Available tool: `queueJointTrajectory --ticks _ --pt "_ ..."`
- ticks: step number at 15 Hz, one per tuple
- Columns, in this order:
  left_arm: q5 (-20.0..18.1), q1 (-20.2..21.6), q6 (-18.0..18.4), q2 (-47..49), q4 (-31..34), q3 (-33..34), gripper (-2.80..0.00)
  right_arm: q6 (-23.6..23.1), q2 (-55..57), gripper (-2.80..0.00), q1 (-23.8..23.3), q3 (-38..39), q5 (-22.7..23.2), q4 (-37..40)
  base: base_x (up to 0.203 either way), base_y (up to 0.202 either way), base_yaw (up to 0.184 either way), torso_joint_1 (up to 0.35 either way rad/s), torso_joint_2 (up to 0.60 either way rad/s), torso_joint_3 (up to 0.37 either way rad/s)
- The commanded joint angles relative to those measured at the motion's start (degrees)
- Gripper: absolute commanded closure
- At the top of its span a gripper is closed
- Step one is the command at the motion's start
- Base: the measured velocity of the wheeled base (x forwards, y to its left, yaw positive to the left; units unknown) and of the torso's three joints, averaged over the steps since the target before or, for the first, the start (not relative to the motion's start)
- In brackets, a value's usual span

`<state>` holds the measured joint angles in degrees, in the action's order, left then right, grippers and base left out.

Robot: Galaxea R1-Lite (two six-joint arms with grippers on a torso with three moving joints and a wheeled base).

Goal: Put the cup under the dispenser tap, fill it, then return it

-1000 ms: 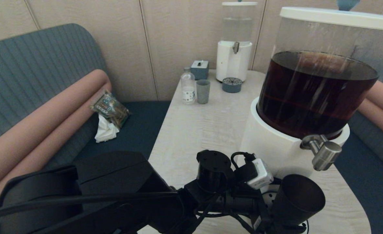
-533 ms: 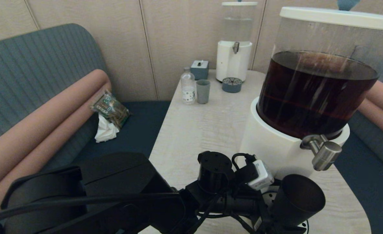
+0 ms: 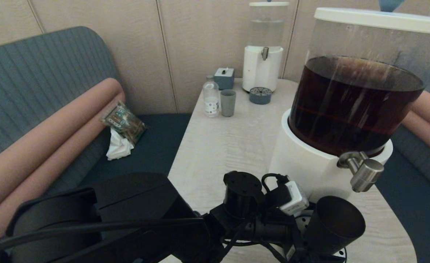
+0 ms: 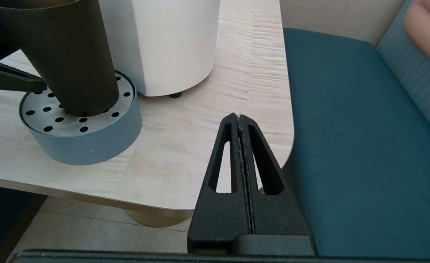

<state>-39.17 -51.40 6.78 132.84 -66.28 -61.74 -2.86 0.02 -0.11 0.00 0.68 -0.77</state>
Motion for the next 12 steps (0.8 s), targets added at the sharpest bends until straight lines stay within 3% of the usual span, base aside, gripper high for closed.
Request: queueJointTrajectory --ticks 1,12 --pt "-0.3 -0.1 0.1 0.3 -0.7 0.4 0.00 0.0 0.0 0.00 0.0 0.2 0.0 0.0 0.000 0.000 0.000 0.000 0.00 0.000" --pt "-0.1 -0.4 0.2 -1.5 -0.9 3.7 0.00 0.0 0.0 0.00 -0.1 0.2 0.0 0.0 0.000 0.000 0.000 0.000 0.00 0.000"
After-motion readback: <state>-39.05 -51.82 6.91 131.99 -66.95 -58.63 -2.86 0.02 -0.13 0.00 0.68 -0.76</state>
